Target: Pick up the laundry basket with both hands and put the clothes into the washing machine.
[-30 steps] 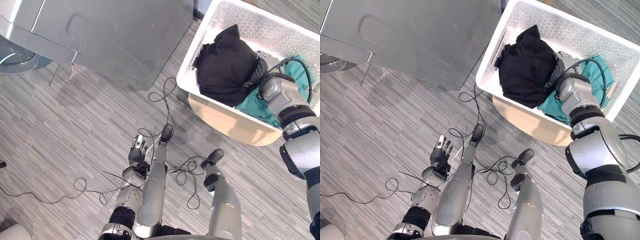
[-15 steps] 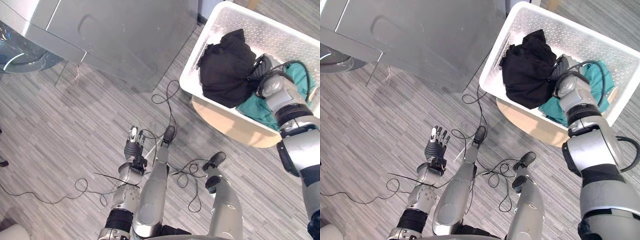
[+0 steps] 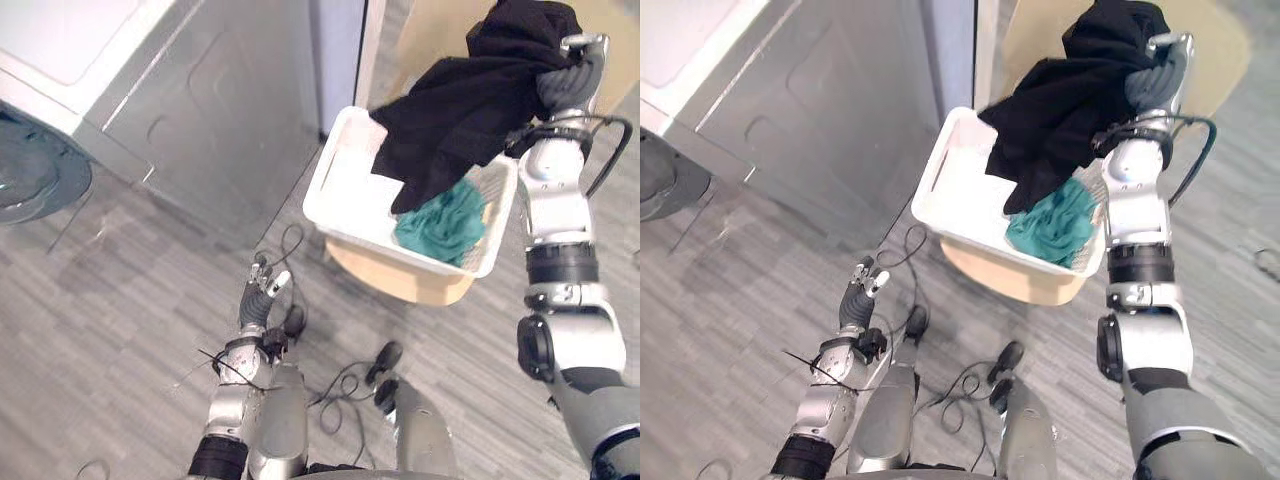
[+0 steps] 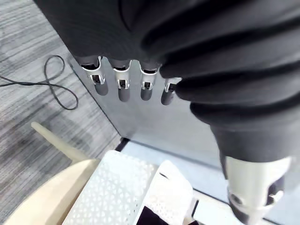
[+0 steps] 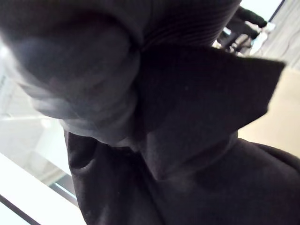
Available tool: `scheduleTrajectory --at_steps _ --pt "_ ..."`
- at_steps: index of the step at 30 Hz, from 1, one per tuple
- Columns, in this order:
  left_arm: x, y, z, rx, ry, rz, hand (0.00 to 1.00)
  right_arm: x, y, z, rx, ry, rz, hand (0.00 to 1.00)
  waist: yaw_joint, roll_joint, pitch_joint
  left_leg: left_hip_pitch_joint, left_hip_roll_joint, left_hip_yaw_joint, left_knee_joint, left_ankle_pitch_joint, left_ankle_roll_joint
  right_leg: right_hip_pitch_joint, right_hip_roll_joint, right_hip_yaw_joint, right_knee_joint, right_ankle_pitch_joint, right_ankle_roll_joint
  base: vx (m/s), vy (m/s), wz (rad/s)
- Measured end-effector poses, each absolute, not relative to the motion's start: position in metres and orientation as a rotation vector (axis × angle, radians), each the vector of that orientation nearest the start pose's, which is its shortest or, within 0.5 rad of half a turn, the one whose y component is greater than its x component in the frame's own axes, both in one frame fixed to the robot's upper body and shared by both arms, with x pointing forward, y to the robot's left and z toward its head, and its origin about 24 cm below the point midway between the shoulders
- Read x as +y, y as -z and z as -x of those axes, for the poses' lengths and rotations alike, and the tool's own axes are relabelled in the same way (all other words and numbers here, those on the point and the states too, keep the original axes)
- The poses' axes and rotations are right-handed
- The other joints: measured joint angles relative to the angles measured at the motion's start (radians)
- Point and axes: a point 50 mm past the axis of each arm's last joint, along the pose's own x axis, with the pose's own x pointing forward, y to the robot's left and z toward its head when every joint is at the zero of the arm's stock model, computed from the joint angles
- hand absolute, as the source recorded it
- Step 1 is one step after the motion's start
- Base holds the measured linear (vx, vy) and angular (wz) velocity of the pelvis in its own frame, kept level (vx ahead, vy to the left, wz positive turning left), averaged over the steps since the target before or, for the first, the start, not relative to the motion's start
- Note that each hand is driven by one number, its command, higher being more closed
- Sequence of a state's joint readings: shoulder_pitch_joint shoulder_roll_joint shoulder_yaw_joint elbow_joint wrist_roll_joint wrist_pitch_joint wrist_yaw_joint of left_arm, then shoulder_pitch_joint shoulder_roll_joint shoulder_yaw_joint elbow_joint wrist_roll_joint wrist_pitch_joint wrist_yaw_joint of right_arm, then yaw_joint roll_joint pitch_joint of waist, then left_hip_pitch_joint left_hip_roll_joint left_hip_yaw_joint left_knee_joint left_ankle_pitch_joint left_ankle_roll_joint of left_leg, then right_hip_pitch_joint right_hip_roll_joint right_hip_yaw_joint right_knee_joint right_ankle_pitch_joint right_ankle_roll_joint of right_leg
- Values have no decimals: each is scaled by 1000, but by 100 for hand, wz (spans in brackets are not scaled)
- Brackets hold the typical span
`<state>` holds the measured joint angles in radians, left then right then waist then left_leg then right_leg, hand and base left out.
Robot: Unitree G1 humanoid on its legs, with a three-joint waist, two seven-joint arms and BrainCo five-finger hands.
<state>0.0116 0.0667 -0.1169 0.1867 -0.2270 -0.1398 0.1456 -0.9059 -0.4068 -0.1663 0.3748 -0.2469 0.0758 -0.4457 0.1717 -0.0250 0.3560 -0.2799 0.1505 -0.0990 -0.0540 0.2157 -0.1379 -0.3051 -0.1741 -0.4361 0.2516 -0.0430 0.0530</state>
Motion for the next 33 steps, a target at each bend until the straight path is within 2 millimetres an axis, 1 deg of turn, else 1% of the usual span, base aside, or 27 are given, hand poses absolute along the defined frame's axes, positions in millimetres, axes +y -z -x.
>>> scheduleTrajectory --at_steps 1,2,3,4,5,6,7,8,9,10,11,13,16,18,21,22,23,26,27,28,30,31,33 --pt "149 -8 -243 75 -70 76 0 -233 -269 -354 -607 649 376 100 -8 -9 -24 17 -3 10 0 -8 6 21 1 3 -13 4 5 59 0 -6" --pt "150 -11 -239 57 -66 21 0 -227 -266 -348 -636 635 364 100 -22 -13 -53 25 -8 13 1 -10 10 36 3 2 -29 7 8 55 -3 -5" --pt "150 -15 -238 37 -63 -5 0 -223 -266 -345 -660 626 358 100 -25 -14 -68 36 -10 21 1 -16 11 47 7 8 -37 11 11 54 -6 -8" --pt "149 -17 -238 24 -59 -31 0 -221 -267 -342 -677 623 361 100 -27 -14 -75 48 -10 27 1 -21 10 57 9 16 -47 15 14 73 -2 -26" --pt "149 -25 -237 -14 -53 -90 0 -216 -272 -339 -719 614 363 100 -26 -16 -77 77 -9 45 1 -30 9 83 15 32 -69 31 9 72 6 -35" --pt "148 -35 -237 -64 -45 -153 0 -213 -276 -331 -773 603 362 100 -30 -18 -102 91 -9 62 -1 -38 11 105 22 41 -103 47 16 69 10 -28" --pt "148 -35 -237 -64 -45 -153 0 -213 -276 -331 -773 603 362 100 -30 -18 -102 91 -9 62 -1 -38 11 105 22 41 -103 47 16 64 14 -28" --pt "149 -46 -238 -117 -41 -196 0 -208 -280 -324 -821 579 360 100 -35 -25 -136 98 -10 78 -4 -46 14 115 28 55 -136 67 17 95 13 -25" --pt "148 -56 -239 -164 -40 -217 0 -204 -285 -320 -859 556 361 100 -49 -27 -144 123 -10 89 -13 -47 14 142 31 62 -162 80 21 91 14 -28" --pt "147 -61 -239 -187 -40 -229 0 -203 -287 -318 -875 543 364 100 -52 -28 -146 139 -11 94 -20 -47 14 155 32 66 -172 83 23 68 16 -25" --pt "147 -69 -238 -224 -40 -248 0 -202 -286 -314 -894 532 368 100 -54 -35 -166 160 -12 110 -33 -49 16 169 35 80 -190 91 25 56 19 -30" --pt "145 -81 -238 -280 -42 -273 0 -201 -283 -311 -903 504 381 100 -71 -46 -202 184 -13 132 -37 -61 11 191 38 99 -220 103 30 73 18 -29" --pt "141 -93 -239 -334 -24 -266 0 -195 -279 -309 -902 447 394 100 -87 -56 -230 217 -14 164 -38 -75 13 215 41 126 -243 112 34 36 19 -29" --pt "138 -99 -243 -355 2 -239 0 -187 -278 -310 -901 388 400 100 -98 -56 -248 230 -14 188 -38 -79 14 216 42 148 -248 118 35 14 17 -34" --pt "123 -106 -252 -370 140 -143 0 -166 -278 -307 -927 244 382 100 -108 -54 -256 257 -11 226 -39 -84 8 226 51 188 -265 136 33 -18 9 -36" --pt "118 -106 -256 -363 188 -122 0 -155 -277 -306 -932 182 374 100 -115 -52 -257 271 -11 240 -40 -86 8 234 52 198 -275 141 33 -44 4 -35" --pt "113 -104 -260 -345 231 -106 0 -145 -276 -305 -937 125 364 100 -130 -49 -260 277 -12 247 -41 -87 7 236 52 206 -275 143 33 -50 6 -28" --pt "104 -95 -270 -277 328 -100 0 -112 -271 -298 -953 -74 326 100 -157 -45 -285 283 -12 281 -42 -89 6 230 56 239 -296 163 33 -57 5 -35" --pt "102 -94 -276 -256 345 -84 0 -101 -270 -295 -957 -157 313 100 -160 -45 -286 292 -12 301 -42 -91 3 231 58 259 -308 170 36 -49 -2 -33" --pt "102 -94 -277 -254 348 -80 0 -100 -269 -295 -957 -172 310 100 -161 -45 -286 293 -12 304 -42 -91 3 231 59 262 -309 172 37 -58 -5 -33" --pt "102 -99 -283 -252 370 -47 0 -89 -265 -293 -941 -270 288 100 -167 -42 -289 295 -11 318 -42 -90 3 229 62 276 -322 185 32 -58 -12 -18" --pt "102 -100 -284 -253 381 -32 0 -87 -264 -293 -935 -292 276 100 -167 -40 -291 295 -11 321 -43 -90 3 229 62 278 -326 188 32 -46 -14 -11" --pt "100 -103 -289 -242 426 7 0 -78 -258 -292 -911 -366 251 100 -173 -27 -303 295 -12 322 -47 -90 3 229 61 278 -327 189 32 -18 -5 -2"
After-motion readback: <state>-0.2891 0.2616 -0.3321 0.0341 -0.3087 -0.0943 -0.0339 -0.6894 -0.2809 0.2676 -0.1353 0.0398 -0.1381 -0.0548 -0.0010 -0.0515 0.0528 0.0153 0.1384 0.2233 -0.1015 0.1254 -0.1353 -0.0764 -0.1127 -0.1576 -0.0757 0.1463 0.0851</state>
